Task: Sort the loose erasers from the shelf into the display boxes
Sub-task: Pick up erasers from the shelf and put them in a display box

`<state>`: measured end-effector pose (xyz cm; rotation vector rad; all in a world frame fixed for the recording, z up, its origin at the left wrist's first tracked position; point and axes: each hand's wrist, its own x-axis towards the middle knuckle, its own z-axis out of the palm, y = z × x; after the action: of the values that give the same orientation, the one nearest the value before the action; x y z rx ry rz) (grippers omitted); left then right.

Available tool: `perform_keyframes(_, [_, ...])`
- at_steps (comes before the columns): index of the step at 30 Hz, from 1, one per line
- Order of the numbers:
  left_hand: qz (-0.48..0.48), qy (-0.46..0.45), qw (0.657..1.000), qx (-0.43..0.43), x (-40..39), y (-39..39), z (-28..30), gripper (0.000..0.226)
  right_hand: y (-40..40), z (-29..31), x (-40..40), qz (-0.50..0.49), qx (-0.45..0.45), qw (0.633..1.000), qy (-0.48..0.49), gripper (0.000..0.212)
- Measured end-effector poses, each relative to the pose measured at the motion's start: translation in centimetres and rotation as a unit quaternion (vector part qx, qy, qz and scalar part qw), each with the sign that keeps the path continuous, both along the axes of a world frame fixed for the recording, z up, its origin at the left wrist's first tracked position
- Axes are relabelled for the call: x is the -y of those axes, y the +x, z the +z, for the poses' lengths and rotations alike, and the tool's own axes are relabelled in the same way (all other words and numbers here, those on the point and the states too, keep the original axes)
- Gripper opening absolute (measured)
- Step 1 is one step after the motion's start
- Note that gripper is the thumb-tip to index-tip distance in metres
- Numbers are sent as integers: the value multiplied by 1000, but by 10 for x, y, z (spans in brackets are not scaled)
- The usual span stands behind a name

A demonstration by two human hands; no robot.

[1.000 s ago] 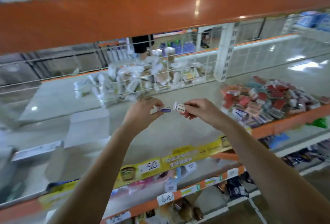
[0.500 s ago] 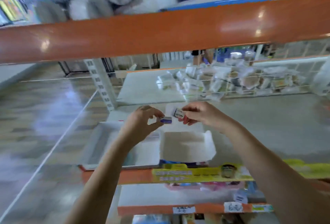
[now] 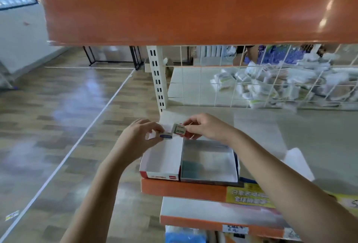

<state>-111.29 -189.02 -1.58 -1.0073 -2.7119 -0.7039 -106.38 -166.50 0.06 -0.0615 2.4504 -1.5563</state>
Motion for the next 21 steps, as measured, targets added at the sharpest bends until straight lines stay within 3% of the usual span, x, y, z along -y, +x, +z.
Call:
perform_keyframes(9, [24,28,999,32,54,-5,-19,17,-19,-8,40,68,16,993,96,8])
perform_keyframes(21, [20,39,997,58,74,0,-37,20,-23,-11,81,216,78,932,282,24])
